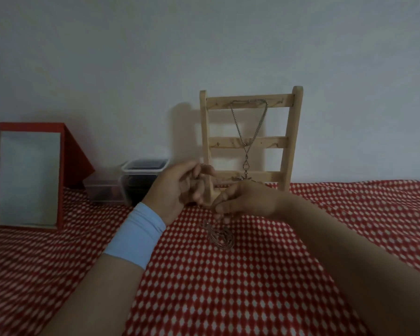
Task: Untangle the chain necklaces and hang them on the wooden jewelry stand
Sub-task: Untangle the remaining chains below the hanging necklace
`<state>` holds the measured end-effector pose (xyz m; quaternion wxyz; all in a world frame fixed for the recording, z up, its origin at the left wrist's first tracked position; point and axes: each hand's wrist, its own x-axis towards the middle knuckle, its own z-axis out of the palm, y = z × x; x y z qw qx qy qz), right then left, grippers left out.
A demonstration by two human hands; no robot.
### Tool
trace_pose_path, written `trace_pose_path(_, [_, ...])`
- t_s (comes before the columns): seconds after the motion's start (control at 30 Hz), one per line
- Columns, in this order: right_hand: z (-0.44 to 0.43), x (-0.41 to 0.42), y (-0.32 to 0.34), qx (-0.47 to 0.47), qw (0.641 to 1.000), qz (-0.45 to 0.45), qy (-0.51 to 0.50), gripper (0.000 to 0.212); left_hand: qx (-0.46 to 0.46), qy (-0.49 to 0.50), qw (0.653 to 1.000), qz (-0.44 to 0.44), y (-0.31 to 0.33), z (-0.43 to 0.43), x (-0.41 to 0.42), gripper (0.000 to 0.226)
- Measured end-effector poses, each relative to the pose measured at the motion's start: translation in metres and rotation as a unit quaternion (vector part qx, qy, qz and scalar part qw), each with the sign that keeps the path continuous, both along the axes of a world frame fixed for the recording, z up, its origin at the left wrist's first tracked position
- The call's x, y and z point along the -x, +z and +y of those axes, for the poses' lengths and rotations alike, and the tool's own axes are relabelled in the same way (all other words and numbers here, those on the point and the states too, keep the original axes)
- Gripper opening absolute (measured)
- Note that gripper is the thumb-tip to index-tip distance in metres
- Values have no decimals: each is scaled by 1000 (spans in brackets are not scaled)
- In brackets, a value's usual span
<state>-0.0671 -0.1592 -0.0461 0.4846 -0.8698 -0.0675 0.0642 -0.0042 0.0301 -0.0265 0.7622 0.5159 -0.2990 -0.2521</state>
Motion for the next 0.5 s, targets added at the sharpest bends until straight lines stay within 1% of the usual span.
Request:
trace_pose_path(0.13, [-4,-11,-13,-65,998,7,-16,27,1,28,999,24,-8,11,-22,42])
trace_pose_path(0.2, [-5,-12,-21,-113,993,8,-25,29,-5,47,998,35,-10,16,-29,48])
trace_pose_path(0.3, [-5,-15,-30,-256,966,-1,-45,27,-15,78,996,45,-12,24,-34,50])
trace_pose_path(0.33, [-5,-17,-31,-291,955,-9,-51,25,-18,85,995,47,-12,26,-35,51])
trace_pose_path(0.43, [-6,-20,-35,-336,940,-27,-56,22,-46,105,993,23,-11,30,-40,55])
trace_pose_path(0.47, [-7,-20,-36,-357,932,-16,-54,21,-67,112,991,11,-10,31,-42,54])
trace_pose_path(0.5, [-8,-20,-36,-372,927,-3,-48,27,-96,121,988,4,-10,33,-45,52])
